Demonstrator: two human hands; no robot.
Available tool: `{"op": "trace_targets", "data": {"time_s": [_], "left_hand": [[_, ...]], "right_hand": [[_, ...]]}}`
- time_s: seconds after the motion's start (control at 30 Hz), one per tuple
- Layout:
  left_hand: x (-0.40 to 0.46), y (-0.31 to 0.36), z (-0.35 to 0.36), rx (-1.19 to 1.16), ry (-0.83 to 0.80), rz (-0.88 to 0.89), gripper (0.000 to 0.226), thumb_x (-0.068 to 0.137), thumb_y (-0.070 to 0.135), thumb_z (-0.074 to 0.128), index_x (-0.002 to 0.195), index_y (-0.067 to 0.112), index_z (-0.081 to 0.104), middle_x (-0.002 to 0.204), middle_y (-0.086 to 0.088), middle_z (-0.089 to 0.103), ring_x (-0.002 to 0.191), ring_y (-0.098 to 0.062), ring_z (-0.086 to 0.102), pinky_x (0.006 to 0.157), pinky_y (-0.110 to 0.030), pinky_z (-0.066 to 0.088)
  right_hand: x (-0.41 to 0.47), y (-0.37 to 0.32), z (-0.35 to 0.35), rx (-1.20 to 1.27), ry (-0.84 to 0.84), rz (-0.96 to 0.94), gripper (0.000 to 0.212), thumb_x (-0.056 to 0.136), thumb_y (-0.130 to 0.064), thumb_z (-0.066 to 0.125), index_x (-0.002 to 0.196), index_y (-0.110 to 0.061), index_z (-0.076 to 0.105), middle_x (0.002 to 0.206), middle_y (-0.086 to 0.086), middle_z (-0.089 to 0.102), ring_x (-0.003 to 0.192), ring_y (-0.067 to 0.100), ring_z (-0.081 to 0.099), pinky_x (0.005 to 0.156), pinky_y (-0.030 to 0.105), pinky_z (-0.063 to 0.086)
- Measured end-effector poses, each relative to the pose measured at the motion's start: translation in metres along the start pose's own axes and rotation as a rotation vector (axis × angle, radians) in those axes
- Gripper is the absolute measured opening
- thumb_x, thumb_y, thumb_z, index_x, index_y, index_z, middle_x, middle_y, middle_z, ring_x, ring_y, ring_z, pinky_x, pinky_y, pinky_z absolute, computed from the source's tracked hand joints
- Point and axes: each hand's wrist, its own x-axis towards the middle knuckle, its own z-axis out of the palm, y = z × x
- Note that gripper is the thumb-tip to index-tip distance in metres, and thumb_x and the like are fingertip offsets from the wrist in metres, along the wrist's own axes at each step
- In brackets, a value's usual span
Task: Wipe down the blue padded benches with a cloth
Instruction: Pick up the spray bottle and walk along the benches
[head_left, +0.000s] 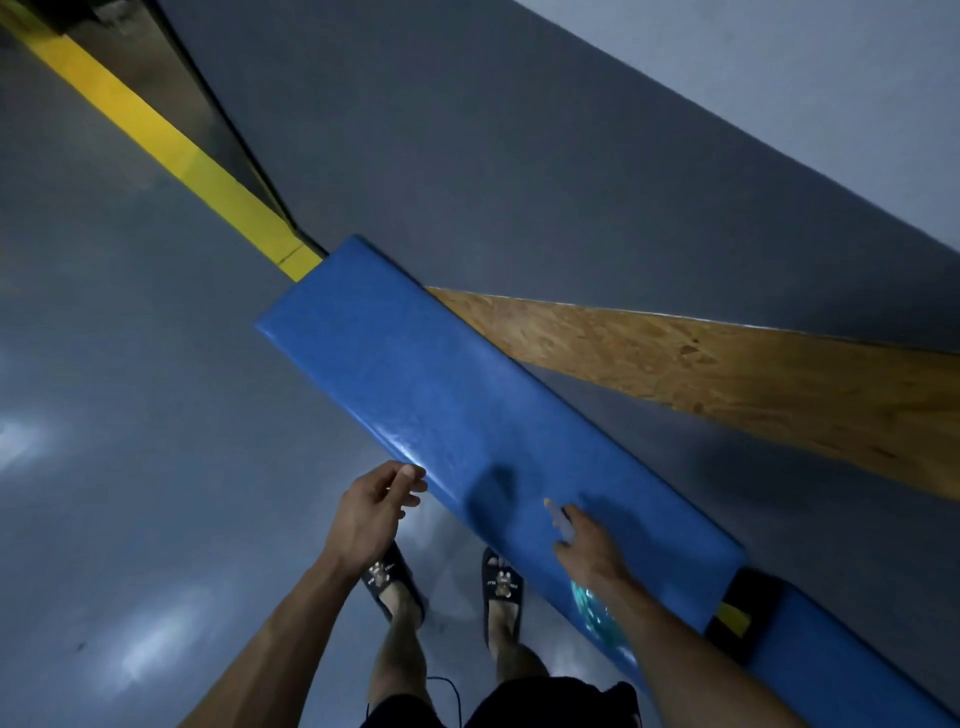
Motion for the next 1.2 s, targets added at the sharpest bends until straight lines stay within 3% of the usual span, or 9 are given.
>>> {"op": "trace_targets", "data": {"time_s": [0.2, 0.33, 0.47, 0.63, 0.77, 0.9, 1.0, 1.1, 1.2], "left_hand": [[0.022, -0.013, -0.052, -0.015, -0.018, -0.029, 0.024, 0.102, 0.034, 0.049, 0.098, 0.025, 0.071, 0.091, 0.006, 0.075, 0.081, -0.01, 0.071, 0.078, -0.035, 0.056], [0.037, -0.018, -0.091, -0.024, -0.031, -0.021, 0.024, 0.102, 0.033, 0.049, 0.098, 0.024, 0.071, 0.092, 0.005, 0.075, 0.08, -0.009, 0.071, 0.078, -0.034, 0.056], [0.051, -0.019, -0.125, -0.015, -0.064, 0.008, 0.025, 0.102, 0.035, 0.049, 0.098, 0.024, 0.071, 0.091, 0.006, 0.075, 0.08, -0.008, 0.07, 0.077, -0.031, 0.056], [0.067, -0.019, -0.161, -0.002, -0.092, 0.027, 0.025, 0.103, 0.036, 0.048, 0.096, 0.027, 0.071, 0.092, 0.008, 0.075, 0.08, -0.008, 0.07, 0.077, -0.032, 0.055], [0.077, -0.018, -0.185, -0.001, -0.085, 0.031, 0.026, 0.103, 0.036, 0.048, 0.097, 0.027, 0.071, 0.092, 0.008, 0.075, 0.08, -0.007, 0.07, 0.077, -0.031, 0.056], [0.089, -0.019, -0.206, -0.019, -0.066, 0.008, 0.026, 0.102, 0.036, 0.048, 0.097, 0.025, 0.071, 0.091, 0.009, 0.075, 0.079, -0.008, 0.07, 0.077, -0.033, 0.056], [0.101, -0.016, -0.221, -0.02, -0.046, 0.0, 0.026, 0.102, 0.035, 0.048, 0.096, 0.025, 0.071, 0.09, 0.009, 0.075, 0.079, -0.008, 0.07, 0.075, -0.03, 0.054], [0.117, -0.01, -0.237, -0.008, -0.025, -0.006, 0.026, 0.103, 0.034, 0.047, 0.096, 0.025, 0.071, 0.09, 0.01, 0.075, 0.079, -0.007, 0.07, 0.074, -0.029, 0.054], [0.136, -0.005, -0.254, 0.007, -0.008, -0.026, 0.026, 0.103, 0.035, 0.047, 0.096, 0.026, 0.07, 0.09, 0.01, 0.075, 0.08, -0.006, 0.07, 0.076, -0.031, 0.055]], "right_hand": [[-0.029, -0.048, 0.053, -0.082, -0.073, 0.067, 0.02, 0.082, -0.025, 0.057, 0.095, -0.027, 0.042, 0.11, -0.001, 0.056, 0.106, 0.027, 0.058, 0.081, 0.031, 0.044], [-0.016, -0.082, 0.056, 0.097, 0.007, 0.093, 0.023, 0.072, -0.025, 0.053, 0.094, -0.025, 0.048, 0.1, 0.001, 0.059, 0.088, 0.026, 0.061, 0.077, 0.037, 0.052], [0.006, -0.131, 0.023, 0.225, 0.185, 0.14, 0.027, 0.083, -0.01, 0.057, 0.106, -0.025, 0.054, 0.091, 0.007, 0.063, 0.066, 0.025, 0.057, 0.067, 0.042, 0.052], [0.034, -0.187, -0.019, 0.177, 0.294, 0.176, 0.039, 0.09, -0.014, 0.054, 0.128, -0.017, 0.05, 0.119, 0.008, 0.06, 0.09, 0.03, 0.064, 0.071, 0.034, 0.048], [0.04, -0.215, -0.015, 0.224, 0.33, 0.144, 0.015, 0.085, -0.006, 0.054, 0.1, -0.008, 0.051, 0.121, 0.0, 0.065, 0.049, 0.013, 0.05, 0.051, 0.029, 0.037], [0.032, -0.238, 0.018, 0.084, 0.21, 0.108, 0.026, 0.087, -0.009, 0.056, 0.112, -0.016, 0.054, 0.115, 0.009, 0.064, 0.065, 0.021, 0.057, 0.052, 0.027, 0.039], [0.034, -0.242, 0.063, 0.1, 0.091, 0.055, 0.035, 0.081, -0.02, 0.054, 0.116, -0.024, 0.056, 0.103, 0.008, 0.062, 0.082, 0.025, 0.061, 0.072, 0.04, 0.051], [0.04, -0.254, 0.096, -0.034, -0.027, 0.082, 0.037, 0.08, -0.02, 0.055, 0.117, -0.022, 0.052, 0.117, 0.003, 0.058, 0.107, 0.027, 0.06, 0.087, 0.035, 0.049], [0.055, -0.274, 0.103, -0.039, -0.018, 0.1, 0.041, 0.083, -0.021, 0.058, 0.123, -0.021, 0.049, 0.124, 0.004, 0.055, 0.112, 0.026, 0.058, 0.091, 0.033, 0.047]]}}
